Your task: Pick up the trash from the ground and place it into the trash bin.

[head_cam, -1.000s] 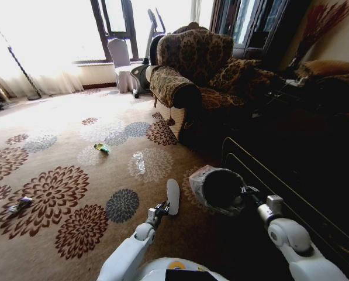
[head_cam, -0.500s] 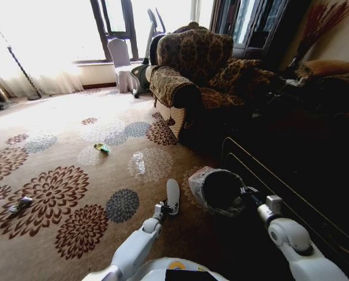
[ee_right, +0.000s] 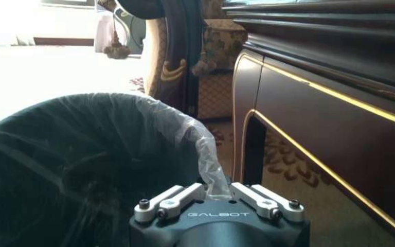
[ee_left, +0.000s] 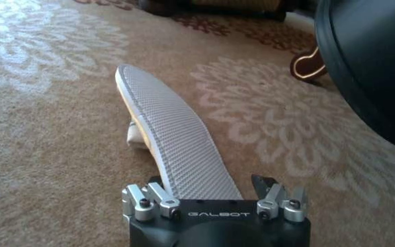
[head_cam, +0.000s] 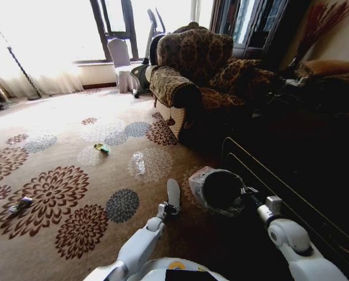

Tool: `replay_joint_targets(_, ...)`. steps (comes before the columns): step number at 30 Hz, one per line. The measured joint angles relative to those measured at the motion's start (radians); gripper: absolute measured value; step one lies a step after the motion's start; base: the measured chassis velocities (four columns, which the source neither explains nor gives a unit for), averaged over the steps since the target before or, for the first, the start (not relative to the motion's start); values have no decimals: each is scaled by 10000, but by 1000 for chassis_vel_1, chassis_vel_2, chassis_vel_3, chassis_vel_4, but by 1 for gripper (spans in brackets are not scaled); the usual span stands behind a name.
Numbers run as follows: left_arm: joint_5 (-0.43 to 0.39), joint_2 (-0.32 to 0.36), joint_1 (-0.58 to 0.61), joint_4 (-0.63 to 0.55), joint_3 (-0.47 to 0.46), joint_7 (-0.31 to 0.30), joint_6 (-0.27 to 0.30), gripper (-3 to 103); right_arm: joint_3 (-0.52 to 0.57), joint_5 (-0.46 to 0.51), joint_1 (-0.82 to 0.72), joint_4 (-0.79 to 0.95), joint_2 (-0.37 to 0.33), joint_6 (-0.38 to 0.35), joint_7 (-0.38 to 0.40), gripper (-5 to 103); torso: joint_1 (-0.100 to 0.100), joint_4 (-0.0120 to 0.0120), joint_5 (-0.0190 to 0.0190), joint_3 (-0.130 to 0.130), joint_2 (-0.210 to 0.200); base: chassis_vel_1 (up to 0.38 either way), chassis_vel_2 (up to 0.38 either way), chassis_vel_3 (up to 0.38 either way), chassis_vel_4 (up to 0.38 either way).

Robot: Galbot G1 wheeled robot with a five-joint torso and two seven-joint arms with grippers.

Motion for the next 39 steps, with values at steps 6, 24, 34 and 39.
replay_joint_targets(6,4,-18,-18,27,4,43,-16,66,-13,-10,13,-21,5,47,0,1,0,0,0,0,0,0,0,0,0)
replay_joint_targets(24,32,-18,125,-268,-180,78,-9,19,-137,136,180,-82,-39,71,199,1,0,-4,-8,-1,0,0,0,0,0)
replay_joint_targets(34,674,1599,1410,-3732,-1124,-33,23,7,-787,1282,941,-370,-671,-322,549,1,0,1,-2,0,0,0,0,0,0)
replay_joint_targets(39,929,2389,2089,-6091,-1588,-178,63,7,-1682,1871,1439,-621,-1585,-527,583,1,0,-10,-5,-1,0,0,0,0,0)
